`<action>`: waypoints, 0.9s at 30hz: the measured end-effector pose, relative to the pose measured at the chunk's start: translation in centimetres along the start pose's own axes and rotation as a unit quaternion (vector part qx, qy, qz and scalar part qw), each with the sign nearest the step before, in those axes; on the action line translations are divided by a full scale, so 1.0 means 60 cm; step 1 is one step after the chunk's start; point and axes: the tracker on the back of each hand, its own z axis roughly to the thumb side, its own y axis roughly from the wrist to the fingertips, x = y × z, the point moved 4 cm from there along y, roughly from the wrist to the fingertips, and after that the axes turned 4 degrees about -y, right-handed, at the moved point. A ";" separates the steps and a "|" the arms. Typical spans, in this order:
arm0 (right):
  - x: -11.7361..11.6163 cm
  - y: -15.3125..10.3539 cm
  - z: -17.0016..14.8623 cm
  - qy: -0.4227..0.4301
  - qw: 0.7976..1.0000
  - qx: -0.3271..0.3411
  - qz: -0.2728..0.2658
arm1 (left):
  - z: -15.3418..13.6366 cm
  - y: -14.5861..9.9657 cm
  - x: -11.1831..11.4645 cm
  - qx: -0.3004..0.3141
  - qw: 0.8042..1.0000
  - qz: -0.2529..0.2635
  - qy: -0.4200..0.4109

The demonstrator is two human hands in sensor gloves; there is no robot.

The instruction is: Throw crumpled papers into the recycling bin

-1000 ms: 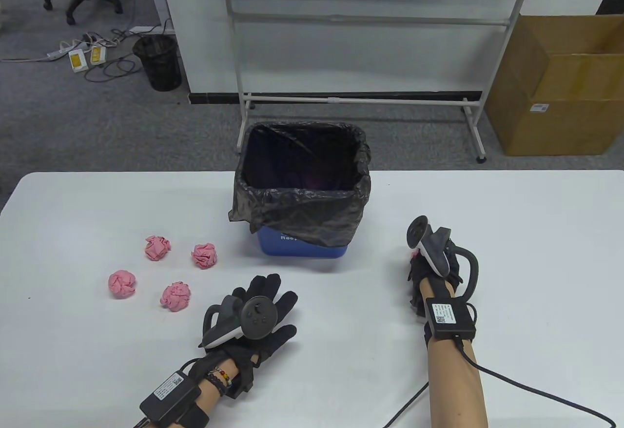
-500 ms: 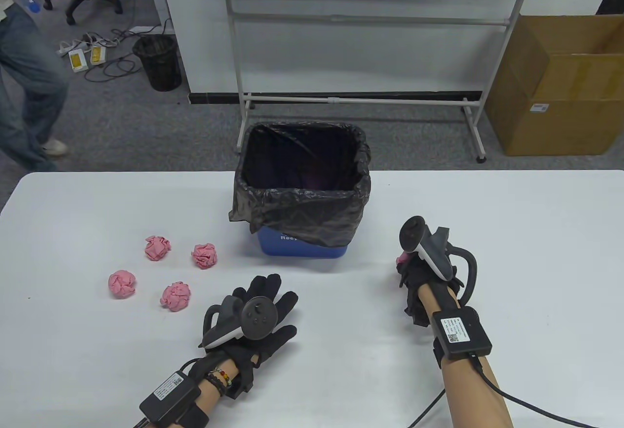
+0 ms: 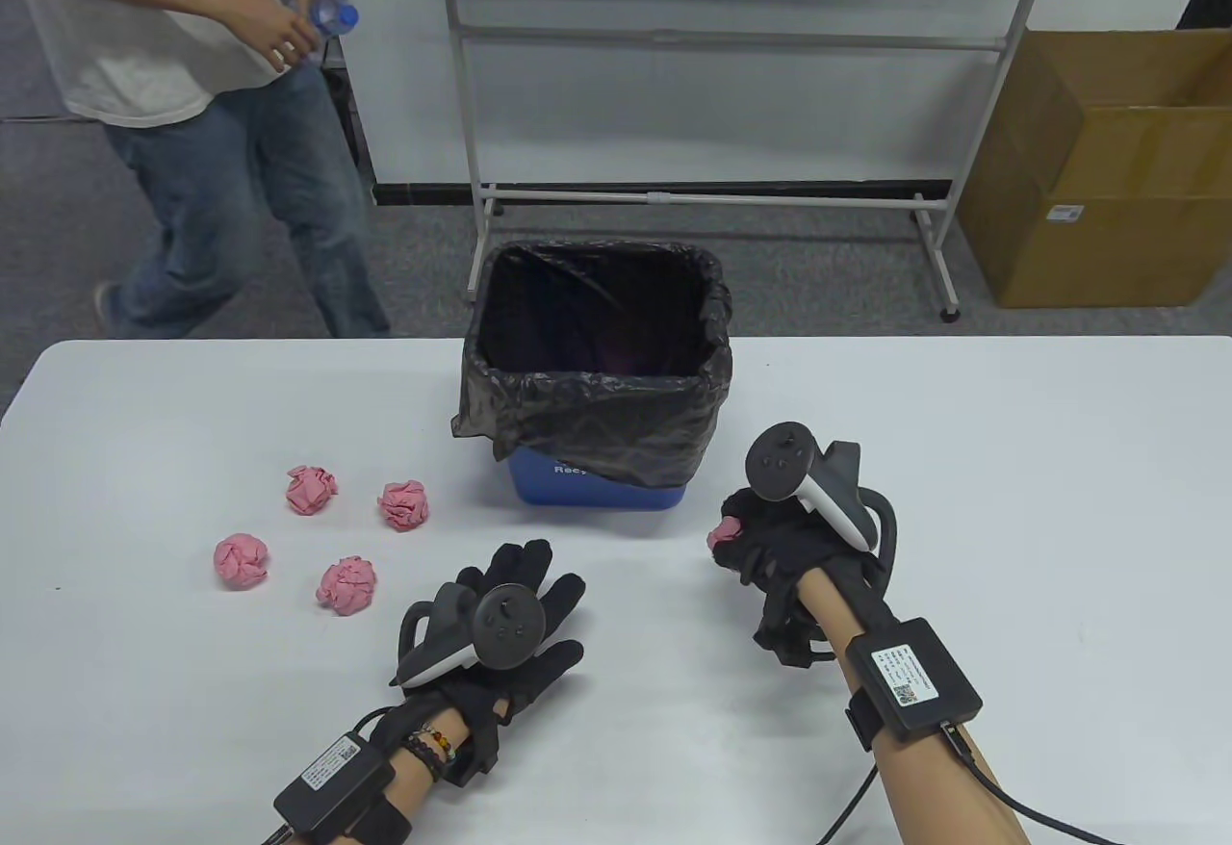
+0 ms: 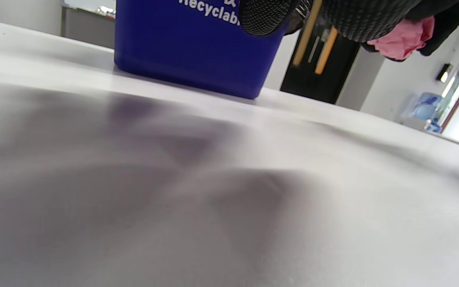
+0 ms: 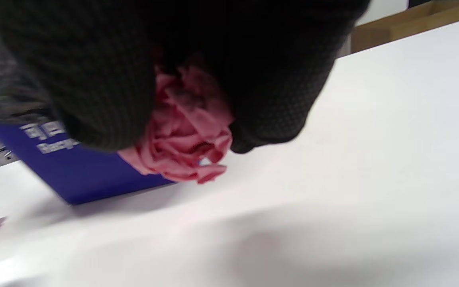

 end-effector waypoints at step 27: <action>0.095 -0.012 0.163 0.221 0.953 0.158 0.130 | -0.012 -0.001 -0.004 -0.007 1.000 0.003 -0.006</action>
